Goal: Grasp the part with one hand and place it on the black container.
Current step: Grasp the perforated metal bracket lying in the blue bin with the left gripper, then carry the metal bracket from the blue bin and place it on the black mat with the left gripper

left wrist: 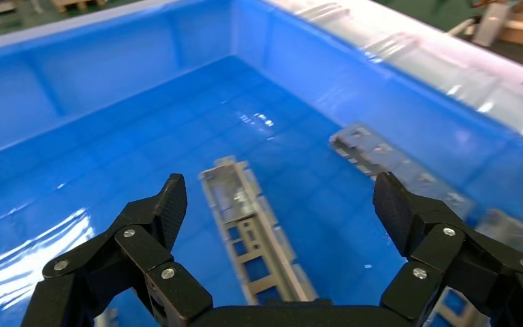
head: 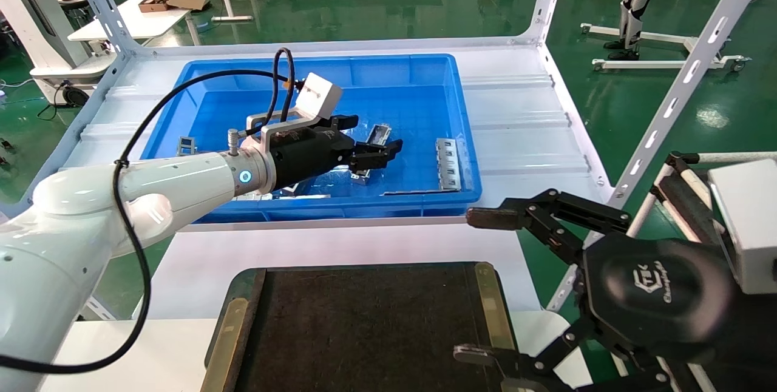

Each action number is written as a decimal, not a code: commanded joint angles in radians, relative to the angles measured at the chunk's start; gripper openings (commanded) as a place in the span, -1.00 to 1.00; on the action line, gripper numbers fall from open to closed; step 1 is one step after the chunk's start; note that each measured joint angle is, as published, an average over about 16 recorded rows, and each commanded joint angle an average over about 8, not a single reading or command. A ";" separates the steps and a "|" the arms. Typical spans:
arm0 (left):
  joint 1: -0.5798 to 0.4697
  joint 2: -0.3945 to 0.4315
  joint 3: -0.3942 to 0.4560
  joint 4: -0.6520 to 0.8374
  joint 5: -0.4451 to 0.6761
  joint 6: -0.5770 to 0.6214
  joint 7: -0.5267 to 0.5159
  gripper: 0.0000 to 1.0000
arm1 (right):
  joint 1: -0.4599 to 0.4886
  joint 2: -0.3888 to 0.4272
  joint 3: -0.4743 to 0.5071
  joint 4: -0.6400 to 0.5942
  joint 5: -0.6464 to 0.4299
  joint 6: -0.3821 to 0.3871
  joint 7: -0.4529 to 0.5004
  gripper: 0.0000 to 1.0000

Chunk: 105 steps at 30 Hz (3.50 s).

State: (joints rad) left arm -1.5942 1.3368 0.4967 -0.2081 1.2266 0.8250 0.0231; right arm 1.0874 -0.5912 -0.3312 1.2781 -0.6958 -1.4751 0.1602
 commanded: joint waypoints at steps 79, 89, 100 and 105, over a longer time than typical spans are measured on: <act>0.000 -0.178 0.154 -0.110 -0.397 0.440 -0.047 -1.00 | 0.000 0.001 -0.002 0.000 0.001 0.001 -0.001 -1.00; 0.167 -0.324 0.137 -0.415 -0.458 0.533 -0.155 -1.00 | 0.001 0.001 -0.002 0.000 0.002 0.001 -0.001 -1.00; 0.494 -0.492 0.143 -0.839 -0.484 0.309 -0.313 -1.00 | 0.001 0.001 -0.003 0.000 0.002 0.001 -0.001 -1.00; 0.647 -0.527 0.158 -0.961 -0.475 0.145 -0.368 -1.00 | 0.001 0.001 -0.003 0.000 0.002 0.001 -0.001 -1.00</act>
State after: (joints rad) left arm -0.9616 0.8279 0.6562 -1.1478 0.7541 0.9717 -0.3369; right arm 1.0880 -0.5901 -0.3339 1.2781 -0.6940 -1.4740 0.1589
